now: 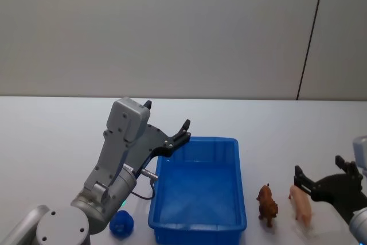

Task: Pick up the two dolls from the table and place them into the box.

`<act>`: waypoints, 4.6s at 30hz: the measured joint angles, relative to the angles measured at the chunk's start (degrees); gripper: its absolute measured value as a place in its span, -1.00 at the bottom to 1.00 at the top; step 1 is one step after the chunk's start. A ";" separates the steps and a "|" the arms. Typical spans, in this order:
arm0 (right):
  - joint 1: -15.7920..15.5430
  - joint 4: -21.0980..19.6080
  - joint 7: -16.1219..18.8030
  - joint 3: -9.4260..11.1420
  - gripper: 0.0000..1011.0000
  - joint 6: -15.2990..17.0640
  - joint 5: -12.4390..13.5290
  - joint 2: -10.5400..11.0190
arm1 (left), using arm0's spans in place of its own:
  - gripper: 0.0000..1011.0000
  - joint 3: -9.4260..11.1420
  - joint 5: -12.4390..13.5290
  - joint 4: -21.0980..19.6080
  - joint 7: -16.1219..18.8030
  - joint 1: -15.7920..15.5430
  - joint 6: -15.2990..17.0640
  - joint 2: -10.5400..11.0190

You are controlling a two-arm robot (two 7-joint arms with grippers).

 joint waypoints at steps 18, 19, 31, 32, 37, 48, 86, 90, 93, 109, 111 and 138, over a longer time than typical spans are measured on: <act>0.20 3.17 -0.79 -0.60 0.98 4.09 -0.82 -1.80 | 0.98 0.00 0.00 0.00 0.00 0.00 0.00 0.00; 0.23 3.30 -0.82 -0.62 0.98 4.20 -0.82 -1.90 | 0.98 0.00 0.00 0.00 0.00 0.00 0.00 0.00; 0.87 5.54 -1.03 -1.00 0.98 6.21 -0.95 -3.33 | 0.98 0.00 0.00 0.00 0.00 0.00 0.00 0.00; 0.95 5.86 -1.00 -1.04 0.98 6.38 -0.96 -3.53 | 0.98 0.00 0.00 0.00 0.00 0.00 0.00 0.00; 1.19 6.70 -0.79 -1.19 0.98 6.86 -0.94 -4.04 | 0.98 0.00 0.00 0.00 0.00 0.00 0.00 0.00; 1.77 8.38 -0.40 -1.20 0.46 9.17 0.17 -5.01 | 0.98 0.00 0.00 0.00 0.00 0.00 0.00 0.00; 1.30 5.08 1.88 -0.86 -0.32 1.59 -2.93 -5.40 | 0.98 0.00 0.00 0.00 0.00 0.00 0.00 0.00; 1.53 4.42 3.88 -0.97 -0.32 0.12 -3.40 -5.37 | 0.98 0.00 0.00 0.00 0.00 0.00 0.00 0.00; 2.08 3.99 6.36 -1.17 -0.32 -0.98 -3.80 -5.47 | 0.98 0.00 0.00 0.00 0.00 0.00 0.00 0.00; 5.88 5.53 17.51 -3.08 -0.32 -2.40 -5.60 -7.45 | 0.98 0.00 0.00 0.00 0.00 0.00 0.00 0.00; 6.46 5.99 18.78 -3.35 -0.32 -2.26 -5.87 -7.83 | 0.98 0.00 0.00 0.00 0.00 0.00 0.00 0.00; 12.82 13.68 22.71 -6.64 0.98 0.42 -8.29 -13.17 | 0.98 0.00 0.00 0.00 0.00 0.00 0.00 0.00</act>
